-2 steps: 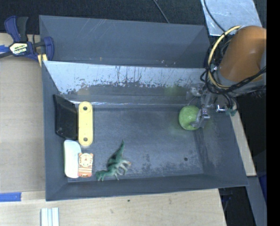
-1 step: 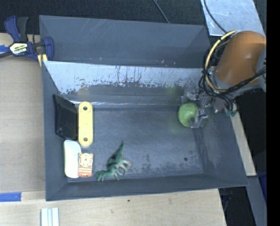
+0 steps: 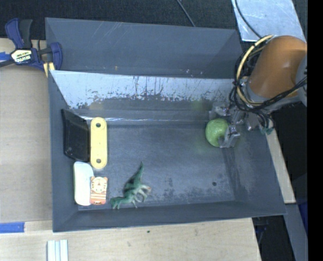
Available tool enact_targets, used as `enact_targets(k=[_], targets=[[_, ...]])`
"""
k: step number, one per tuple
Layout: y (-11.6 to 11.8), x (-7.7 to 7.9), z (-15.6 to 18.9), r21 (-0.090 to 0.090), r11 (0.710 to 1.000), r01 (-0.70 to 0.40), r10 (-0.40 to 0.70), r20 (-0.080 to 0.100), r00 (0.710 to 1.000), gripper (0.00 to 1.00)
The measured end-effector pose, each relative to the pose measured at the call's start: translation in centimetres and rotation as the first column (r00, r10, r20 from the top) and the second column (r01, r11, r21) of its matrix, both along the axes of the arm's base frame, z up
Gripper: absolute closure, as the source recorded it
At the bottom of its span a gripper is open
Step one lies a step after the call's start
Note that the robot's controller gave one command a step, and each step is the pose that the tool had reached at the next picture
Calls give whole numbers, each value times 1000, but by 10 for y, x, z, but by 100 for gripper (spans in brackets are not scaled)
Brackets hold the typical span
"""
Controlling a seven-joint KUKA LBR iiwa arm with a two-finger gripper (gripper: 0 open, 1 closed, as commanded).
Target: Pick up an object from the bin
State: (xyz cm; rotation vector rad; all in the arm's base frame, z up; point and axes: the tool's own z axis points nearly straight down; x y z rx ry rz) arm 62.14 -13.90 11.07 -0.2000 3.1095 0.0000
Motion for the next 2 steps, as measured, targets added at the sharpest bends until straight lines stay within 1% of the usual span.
enact_targets(k=[1, 2], targets=[[2, -2, 14, 0, 1000, -3, 3, -8, 1000, 100], [36, 4, -4, 2, 1000, -28, 27, 7, 1000, 100]])
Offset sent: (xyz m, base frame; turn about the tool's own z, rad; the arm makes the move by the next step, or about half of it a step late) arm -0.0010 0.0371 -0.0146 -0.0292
